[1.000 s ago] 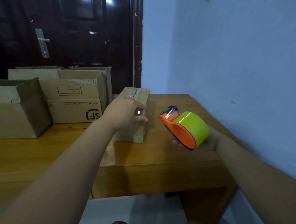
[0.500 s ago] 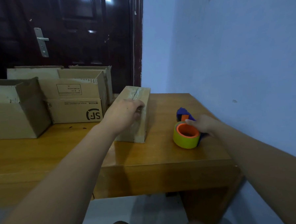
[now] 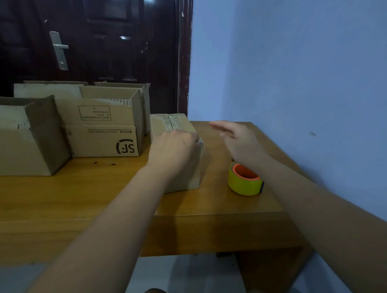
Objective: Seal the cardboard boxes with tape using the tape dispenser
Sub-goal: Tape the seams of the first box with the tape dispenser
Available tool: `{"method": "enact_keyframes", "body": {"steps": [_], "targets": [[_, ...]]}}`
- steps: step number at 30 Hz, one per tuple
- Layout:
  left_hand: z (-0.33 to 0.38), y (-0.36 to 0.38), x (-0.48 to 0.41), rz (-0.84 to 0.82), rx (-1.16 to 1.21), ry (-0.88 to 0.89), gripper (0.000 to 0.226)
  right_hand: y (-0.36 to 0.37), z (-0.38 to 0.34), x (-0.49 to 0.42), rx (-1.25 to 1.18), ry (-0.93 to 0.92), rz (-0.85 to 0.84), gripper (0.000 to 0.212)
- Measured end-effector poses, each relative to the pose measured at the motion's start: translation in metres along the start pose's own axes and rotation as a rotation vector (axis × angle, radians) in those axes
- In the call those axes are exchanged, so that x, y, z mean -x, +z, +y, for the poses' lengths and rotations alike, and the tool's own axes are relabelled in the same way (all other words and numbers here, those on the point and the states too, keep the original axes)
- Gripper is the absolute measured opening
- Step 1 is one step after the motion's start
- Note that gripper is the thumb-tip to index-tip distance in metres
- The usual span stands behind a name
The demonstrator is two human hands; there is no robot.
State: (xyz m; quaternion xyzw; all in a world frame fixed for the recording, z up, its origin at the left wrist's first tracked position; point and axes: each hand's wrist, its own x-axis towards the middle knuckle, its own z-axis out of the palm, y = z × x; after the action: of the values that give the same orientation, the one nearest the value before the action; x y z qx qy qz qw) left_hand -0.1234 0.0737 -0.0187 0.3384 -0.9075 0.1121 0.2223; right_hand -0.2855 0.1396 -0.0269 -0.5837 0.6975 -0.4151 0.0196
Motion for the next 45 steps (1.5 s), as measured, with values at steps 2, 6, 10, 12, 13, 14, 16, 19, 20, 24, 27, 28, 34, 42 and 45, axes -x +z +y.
{"method": "enact_keyframes", "body": {"steps": [2,6,10,12,13,14,16,19,20,24,27,28,34,42,45], "targets": [[-0.003,-0.002,0.0,-0.001,0.085,0.018,0.03,0.007,-0.01,0.0,0.016,-0.067,-0.079,0.042],[-0.022,-0.012,0.008,-0.116,0.384,0.045,0.048,0.017,-0.008,0.001,0.039,-0.085,-0.144,0.043],[-0.059,-0.007,0.026,0.007,0.943,-0.168,0.031,0.019,-0.006,0.006,-0.03,-0.066,-0.151,0.042],[-0.07,0.007,0.032,0.11,1.14,-0.256,0.027,0.021,-0.004,0.009,-0.072,-0.058,-0.14,0.041],[-0.073,0.015,0.034,0.139,1.2,-0.279,0.031,0.022,-0.004,0.01,-0.088,-0.05,-0.136,0.04],[-0.074,0.021,0.036,0.16,1.242,-0.289,0.035,0.022,-0.004,0.012,-0.105,-0.048,-0.135,0.039],[-0.077,0.032,0.039,0.176,1.263,-0.277,0.041,0.022,-0.004,0.014,-0.131,-0.054,-0.146,0.038],[-0.078,0.043,0.042,0.143,1.232,-0.201,0.038,0.022,-0.001,0.014,-0.135,-0.065,-0.164,0.036],[-0.078,0.046,0.043,0.136,1.218,-0.181,0.036,0.023,0.0,0.014,-0.135,-0.074,-0.172,0.037],[-0.079,0.065,0.044,0.222,1.09,-0.16,0.032,0.029,0.007,0.017,-0.107,-0.128,-0.166,0.037],[-0.077,0.076,0.045,0.335,0.933,-0.137,0.033,0.036,0.009,0.02,-0.07,-0.167,-0.136,0.036],[-0.076,0.077,0.045,0.359,0.906,-0.126,0.035,0.038,0.01,0.021,-0.057,-0.17,-0.132,0.038],[-0.071,0.084,0.044,0.462,0.854,-0.121,0.038,0.054,0.013,0.024,-0.039,-0.189,-0.015,0.04],[-0.058,0.097,0.038,0.541,0.819,-0.159,0.058,0.078,0.016,0.028,-0.162,-0.191,0.155,0.039],[-0.059,0.097,0.037,0.536,0.805,-0.149,0.06,0.09,0.015,0.028,-0.226,-0.209,0.245,0.039]]}}
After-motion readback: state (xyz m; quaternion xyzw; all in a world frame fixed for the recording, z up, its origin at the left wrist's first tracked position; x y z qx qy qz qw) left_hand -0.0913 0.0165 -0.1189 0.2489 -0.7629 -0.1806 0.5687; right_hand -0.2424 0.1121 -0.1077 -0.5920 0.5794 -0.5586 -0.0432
